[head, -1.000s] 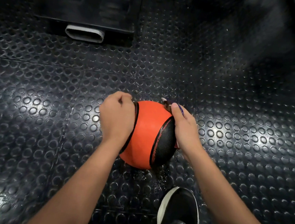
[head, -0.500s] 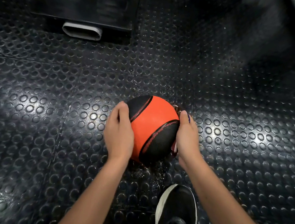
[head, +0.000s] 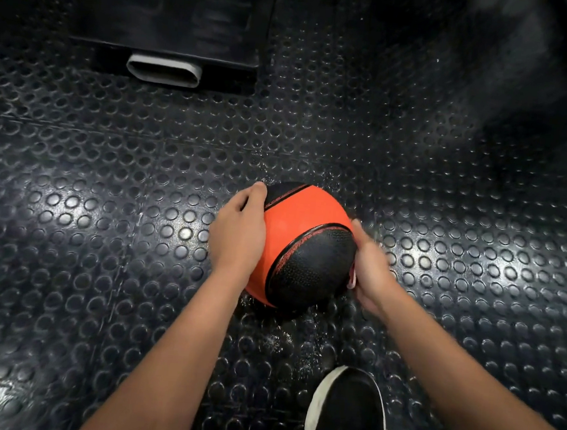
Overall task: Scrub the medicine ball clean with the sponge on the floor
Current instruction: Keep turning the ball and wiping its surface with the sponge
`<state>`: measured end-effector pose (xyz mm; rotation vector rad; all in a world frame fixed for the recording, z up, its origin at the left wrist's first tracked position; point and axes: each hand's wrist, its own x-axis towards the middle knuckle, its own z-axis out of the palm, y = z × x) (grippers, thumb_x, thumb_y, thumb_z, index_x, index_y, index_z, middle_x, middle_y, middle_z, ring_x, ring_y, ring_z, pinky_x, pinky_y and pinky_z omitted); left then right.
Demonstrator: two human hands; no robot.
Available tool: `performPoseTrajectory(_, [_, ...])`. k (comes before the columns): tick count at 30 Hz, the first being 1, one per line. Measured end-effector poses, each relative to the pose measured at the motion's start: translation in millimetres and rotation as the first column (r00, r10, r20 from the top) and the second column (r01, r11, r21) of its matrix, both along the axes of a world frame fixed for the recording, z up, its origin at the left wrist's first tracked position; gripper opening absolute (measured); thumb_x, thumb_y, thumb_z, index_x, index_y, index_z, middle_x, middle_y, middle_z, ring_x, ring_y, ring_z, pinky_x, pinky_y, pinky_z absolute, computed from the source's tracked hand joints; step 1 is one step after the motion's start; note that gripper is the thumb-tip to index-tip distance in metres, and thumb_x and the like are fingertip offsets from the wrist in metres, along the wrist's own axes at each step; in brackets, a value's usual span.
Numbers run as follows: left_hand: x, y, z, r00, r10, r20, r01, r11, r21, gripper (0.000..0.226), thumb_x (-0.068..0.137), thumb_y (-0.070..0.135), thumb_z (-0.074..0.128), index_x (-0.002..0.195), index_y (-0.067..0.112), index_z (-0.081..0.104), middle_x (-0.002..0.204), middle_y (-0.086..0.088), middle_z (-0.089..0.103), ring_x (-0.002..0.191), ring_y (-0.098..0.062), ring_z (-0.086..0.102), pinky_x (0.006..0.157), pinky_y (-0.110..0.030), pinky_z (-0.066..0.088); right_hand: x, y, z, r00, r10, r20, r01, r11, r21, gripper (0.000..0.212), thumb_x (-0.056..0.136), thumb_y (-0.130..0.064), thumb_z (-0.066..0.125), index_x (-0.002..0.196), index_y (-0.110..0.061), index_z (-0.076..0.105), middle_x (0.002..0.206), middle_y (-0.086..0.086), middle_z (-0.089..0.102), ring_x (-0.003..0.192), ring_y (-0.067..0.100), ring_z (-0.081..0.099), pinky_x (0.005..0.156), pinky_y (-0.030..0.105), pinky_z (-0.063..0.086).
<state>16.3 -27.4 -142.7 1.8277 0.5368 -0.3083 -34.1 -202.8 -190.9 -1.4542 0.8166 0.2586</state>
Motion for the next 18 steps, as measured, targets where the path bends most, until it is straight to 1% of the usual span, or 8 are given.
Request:
performPoseTrajectory(1, [0.9,0.9,0.1,1.000,-0.008,0.007,0.008,1.000,-0.005,0.031,0.097,0.062,0.046,0.091,0.046,0.071,0.104,0.019,0.072,0.110,-0.016,0.066,0.105,-0.046,0.049,0.4,-1.6,-1.8,0.999,-0.001,-0.033,0.002,1.000,0.028,0.062,0.109,-0.055,0.036,0.128,-0.005,0.069,0.125,0.020,0.073,0.122,0.038,0.066,0.108,0.048,0.052])
performPoseTrajectory(2, [2.0,2.1,0.2,1.000,-0.011,0.010,0.011,1.000,-0.004,0.035,0.098,0.062,0.046,0.096,0.041,0.074,0.103,0.017,0.073,0.108,-0.017,0.066,0.103,-0.045,0.049,1.1,0.4,2.6,1.000,-0.019,-0.023,0.019,1.000,0.017,0.060,0.110,-0.053,0.036,0.130,-0.007,0.068,0.126,0.017,0.073,0.122,0.035,0.067,0.110,0.047,0.051])
performPoseTrajectory(5, [3.7,3.7,-0.7,1.000,-0.018,0.018,0.018,1.000,0.009,0.036,0.104,0.055,0.046,0.097,0.033,0.074,0.100,0.017,0.072,0.105,-0.015,0.065,0.092,-0.039,0.046,2.3,7.8,21.6,0.985,-0.065,0.162,0.083,0.991,-0.102,0.043,0.111,-0.048,0.036,0.121,-0.025,0.071,0.117,-0.007,0.076,0.111,0.006,0.068,0.098,0.023,0.052])
performPoseTrajectory(8, [1.6,2.6,-1.1,0.999,-0.030,0.020,0.030,1.000,0.004,0.039,0.100,0.060,0.046,0.101,0.035,0.075,0.102,0.017,0.073,0.107,-0.016,0.066,0.100,-0.043,0.049,-0.9,13.9,26.0,0.965,-0.009,0.263,0.063,0.978,-0.198,0.041,0.111,-0.046,0.038,0.118,-0.026,0.072,0.111,-0.011,0.074,0.098,-0.006,0.066,0.084,0.009,0.049])
performPoseTrajectory(10, [0.7,1.6,0.0,1.000,-0.021,0.009,0.021,1.000,-0.010,0.044,0.093,0.067,0.046,0.106,0.037,0.076,0.107,0.016,0.074,0.109,-0.017,0.066,0.105,-0.048,0.049,-2.3,13.7,15.7,0.978,-0.061,0.199,0.085,0.990,-0.115,0.043,0.110,-0.049,0.038,0.120,-0.023,0.072,0.107,-0.007,0.076,0.098,0.000,0.068,0.089,0.016,0.055])
performPoseTrajectory(13, [1.8,0.2,1.9,1.000,-0.009,-0.004,0.009,1.000,-0.005,0.040,0.090,0.069,0.047,0.104,0.044,0.074,0.111,0.020,0.072,0.112,-0.014,0.065,0.108,-0.050,0.048,-6.3,3.8,-2.4,0.995,-0.096,0.023,0.095,0.993,0.063,0.056,0.105,-0.059,0.040,0.122,-0.017,0.073,0.117,0.007,0.078,0.116,0.022,0.071,0.111,0.050,0.050])
performPoseTrajectory(16, [6.2,0.6,3.3,0.999,-0.032,-0.004,0.032,0.999,0.012,0.035,0.094,0.066,0.047,0.094,0.041,0.073,0.106,0.018,0.073,0.110,-0.017,0.066,0.108,-0.050,0.047,-1.3,-0.3,15.5,0.998,-0.045,0.045,0.044,0.999,0.031,0.046,0.111,-0.046,0.036,0.112,-0.020,0.073,0.121,0.011,0.076,0.116,0.023,0.071,0.109,0.044,0.051])
performPoseTrajectory(18, [12.2,1.6,5.0,0.998,-0.069,0.003,0.068,0.997,0.040,0.038,0.099,0.061,0.047,0.088,0.035,0.072,0.101,0.013,0.073,0.107,-0.020,0.066,0.106,-0.048,0.047,6.9,2.3,31.0,0.984,-0.059,0.165,0.065,0.998,-0.026,0.040,0.112,-0.044,0.037,0.112,-0.026,0.072,0.122,0.001,0.076,0.115,0.013,0.069,0.105,0.035,0.051])
